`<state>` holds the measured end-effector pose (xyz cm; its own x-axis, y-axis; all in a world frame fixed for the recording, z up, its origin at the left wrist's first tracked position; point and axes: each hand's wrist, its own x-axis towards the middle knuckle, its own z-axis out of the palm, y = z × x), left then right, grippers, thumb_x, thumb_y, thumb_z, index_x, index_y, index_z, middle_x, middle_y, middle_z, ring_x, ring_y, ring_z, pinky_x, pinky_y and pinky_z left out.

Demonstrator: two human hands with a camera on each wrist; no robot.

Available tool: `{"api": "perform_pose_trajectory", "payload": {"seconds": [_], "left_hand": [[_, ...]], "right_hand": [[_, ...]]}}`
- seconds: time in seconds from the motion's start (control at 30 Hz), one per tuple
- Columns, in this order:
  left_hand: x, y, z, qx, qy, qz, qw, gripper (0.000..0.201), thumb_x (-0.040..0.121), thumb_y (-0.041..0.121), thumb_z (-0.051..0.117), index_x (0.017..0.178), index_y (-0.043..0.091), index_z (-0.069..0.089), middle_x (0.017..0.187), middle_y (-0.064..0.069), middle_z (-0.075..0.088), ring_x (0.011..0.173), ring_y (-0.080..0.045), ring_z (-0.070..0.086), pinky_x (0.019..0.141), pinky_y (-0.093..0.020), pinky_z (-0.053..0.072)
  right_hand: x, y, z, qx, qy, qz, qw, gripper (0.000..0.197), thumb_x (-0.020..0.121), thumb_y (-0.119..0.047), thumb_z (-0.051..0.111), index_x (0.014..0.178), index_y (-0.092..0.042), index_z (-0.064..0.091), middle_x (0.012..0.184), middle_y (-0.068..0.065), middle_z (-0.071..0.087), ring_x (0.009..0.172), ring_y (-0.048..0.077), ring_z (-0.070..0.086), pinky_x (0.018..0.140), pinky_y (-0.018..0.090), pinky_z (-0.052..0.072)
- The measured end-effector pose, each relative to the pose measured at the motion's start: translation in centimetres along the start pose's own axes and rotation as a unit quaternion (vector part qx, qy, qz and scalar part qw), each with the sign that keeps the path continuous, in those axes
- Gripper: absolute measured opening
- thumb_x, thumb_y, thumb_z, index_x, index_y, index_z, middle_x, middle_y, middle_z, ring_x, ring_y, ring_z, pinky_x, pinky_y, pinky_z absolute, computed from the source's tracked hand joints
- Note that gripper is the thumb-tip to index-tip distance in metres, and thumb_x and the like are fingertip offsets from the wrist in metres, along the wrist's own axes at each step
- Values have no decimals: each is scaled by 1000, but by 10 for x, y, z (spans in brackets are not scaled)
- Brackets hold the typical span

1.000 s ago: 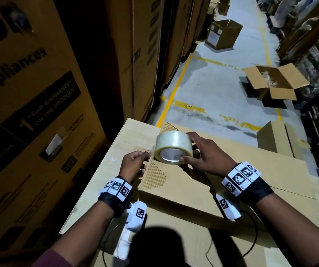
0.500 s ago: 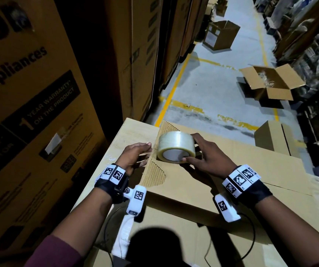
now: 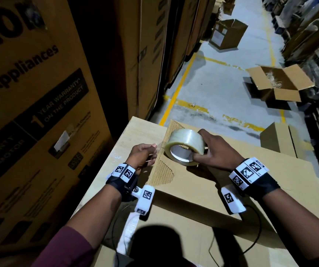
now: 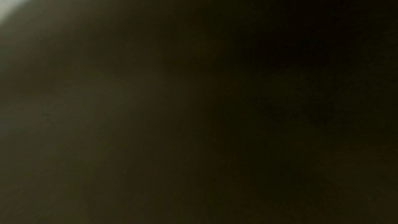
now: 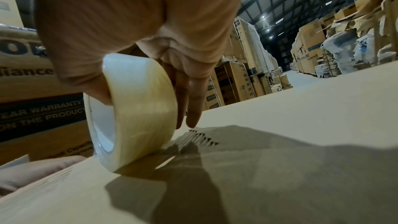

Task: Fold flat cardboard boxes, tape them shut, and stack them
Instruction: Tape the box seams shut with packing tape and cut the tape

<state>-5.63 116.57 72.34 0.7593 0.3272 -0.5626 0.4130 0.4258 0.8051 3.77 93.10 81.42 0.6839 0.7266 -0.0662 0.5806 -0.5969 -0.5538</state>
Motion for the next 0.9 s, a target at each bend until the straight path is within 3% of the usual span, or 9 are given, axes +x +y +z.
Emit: {"api": "perform_pose_trajectory", "payload": {"seconds": [0.1,0.33,0.43,0.5,0.57,0.7,0.77,0.83,0.9], "left_hand": [[0,-6,-1,10,-20,-17,1000,15,95,24,67,101,10,67,89,-8,72,80,-18,67,48,-20,51],[9,-15,1,89,24,34,995,28,85,34,77,97,9,72,93,-15,74,94,-38,67,83,-47,56],[13,-18,2,172,33,46,983,44,91,40,71,121,9,63,112,-13,69,100,-32,66,70,-33,54],[16,-23,-1,188,21,-7,982,68,90,47,68,143,13,43,126,-15,62,84,-24,65,61,-29,50],[17,-26,-4,207,14,-39,978,71,89,47,70,143,13,39,126,-19,62,72,-21,62,59,-32,50],[7,-21,-1,276,58,139,949,20,93,18,69,111,15,60,116,-7,64,96,-22,63,64,-19,53],[-10,-15,3,299,53,235,923,11,98,16,60,106,21,66,112,2,69,104,-20,64,78,-26,54],[-31,-12,6,311,14,279,908,26,103,23,52,126,20,64,124,7,66,117,-12,60,96,-29,49],[-49,-14,12,364,-59,295,881,53,103,32,52,152,19,38,149,9,45,136,-8,43,109,-25,37]], "right_hand": [[2,3,-1,7,-6,-4,1000,50,69,-54,69,99,-25,41,79,-12,55,71,4,55,58,26,38],[-2,4,1,18,-8,-11,1000,51,68,-58,65,101,-27,40,80,-11,57,73,3,57,56,19,36],[-1,5,3,18,-1,-10,1000,55,66,-64,60,101,-26,40,79,-9,57,71,7,57,57,24,40],[-2,6,3,20,-1,-11,1000,56,66,-64,59,101,-24,41,80,-5,59,73,16,59,61,31,44],[-3,7,3,23,-5,-10,1000,55,66,-64,58,100,-25,40,81,-3,59,74,19,59,63,33,45],[-3,7,3,32,-13,-9,999,53,68,-64,59,100,-27,40,82,-4,60,74,15,59,63,31,45],[-5,9,4,38,-16,-7,999,50,72,-58,67,101,-27,39,83,-3,61,76,19,60,65,33,47],[-6,12,6,44,-15,-9,999,47,80,-43,77,101,-28,38,83,-3,60,76,21,60,64,32,45],[-6,13,8,47,-14,-11,999,45,83,-35,79,100,-28,38,82,-5,59,76,20,59,63,32,44]]}}
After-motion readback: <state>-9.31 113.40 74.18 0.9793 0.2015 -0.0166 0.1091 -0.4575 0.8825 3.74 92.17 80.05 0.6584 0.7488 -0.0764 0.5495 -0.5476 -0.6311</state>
